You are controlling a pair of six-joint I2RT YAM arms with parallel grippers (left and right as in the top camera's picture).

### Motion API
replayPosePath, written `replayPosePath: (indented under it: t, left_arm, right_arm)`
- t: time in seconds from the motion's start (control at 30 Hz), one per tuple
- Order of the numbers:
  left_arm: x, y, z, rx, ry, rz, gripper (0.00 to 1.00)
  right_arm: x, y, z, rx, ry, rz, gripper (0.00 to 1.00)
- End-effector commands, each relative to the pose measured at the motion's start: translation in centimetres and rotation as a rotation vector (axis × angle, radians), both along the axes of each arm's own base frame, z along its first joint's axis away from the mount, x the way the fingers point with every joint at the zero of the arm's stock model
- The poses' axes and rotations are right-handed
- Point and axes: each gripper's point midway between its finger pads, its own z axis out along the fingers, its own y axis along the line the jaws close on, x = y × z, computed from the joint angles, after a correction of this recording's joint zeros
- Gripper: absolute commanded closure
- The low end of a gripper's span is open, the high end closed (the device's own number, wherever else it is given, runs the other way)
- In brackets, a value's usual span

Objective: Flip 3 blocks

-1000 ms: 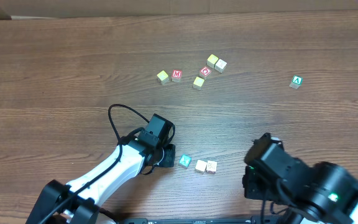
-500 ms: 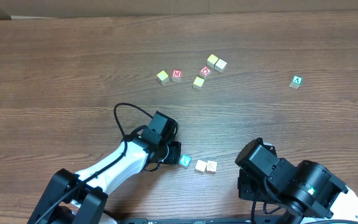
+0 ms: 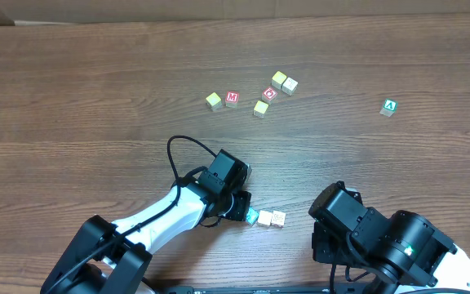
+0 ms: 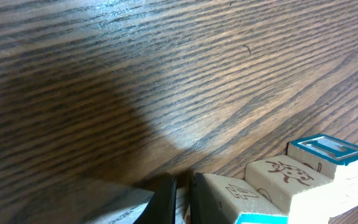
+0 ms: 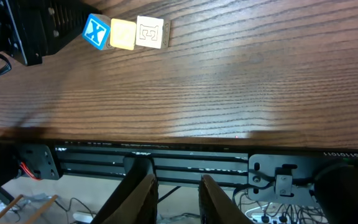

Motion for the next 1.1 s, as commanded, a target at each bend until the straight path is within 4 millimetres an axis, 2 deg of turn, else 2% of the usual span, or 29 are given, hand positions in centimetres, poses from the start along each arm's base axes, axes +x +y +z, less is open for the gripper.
replayPosePath:
  t: [0.0,0.13,0.27,0.37,0.4,0.53,0.63,0.8,1.07]
  left_arm:
    - [-1.0,0.8,-1.7,0.054,0.05,0.012,0.96]
    - [-1.0,1.7,-2.0,0.093,0.072,0.086,0.96]
    - [-1.6,3.6,-2.4,0.166,0.122,0.173,0.96]
    - [-2.7,5.2,-2.4,0.231,0.168,0.218,0.96]
    - [-3.9,5.3,-2.4,0.24,0.213,0.201,0.95]
    - [-6.3,4.0,-2.2,0.228,0.261,0.096,0.96]
    - [-7.1,2.8,-2.2,0.221,0.252,0.061,0.96]
    - [-7.3,1.7,-2.2,0.206,0.244,0.079,0.96]
    - [-6.6,1.0,-2.1,0.178,0.22,0.086,0.96]
  right_arm:
    - [-0.3,0.2,0.1,0.019,0.007,0.004,0.75]
    - [-0.3,0.2,0.1,0.019,0.007,0.005,0.75]
    - [-0.3,0.2,0.1,0.019,0.008,0.005,0.75]
    - [-0.3,0.2,0.1,0.019,0.008,0.005,0.75]
    - [-0.3,0.2,0.1,0.019,0.007,0.005,0.75]
    - [-0.3,0.2,0.1,0.02,0.006,0.008,0.75]
    - [-0.3,0.2,0.1,0.019,0.006,0.008,0.76]
    - [-0.4,0.3,0.1,0.024,0.014,0.014,0.75]
    - [-0.6,0.4,0.1,0.031,0.021,0.016,0.75]
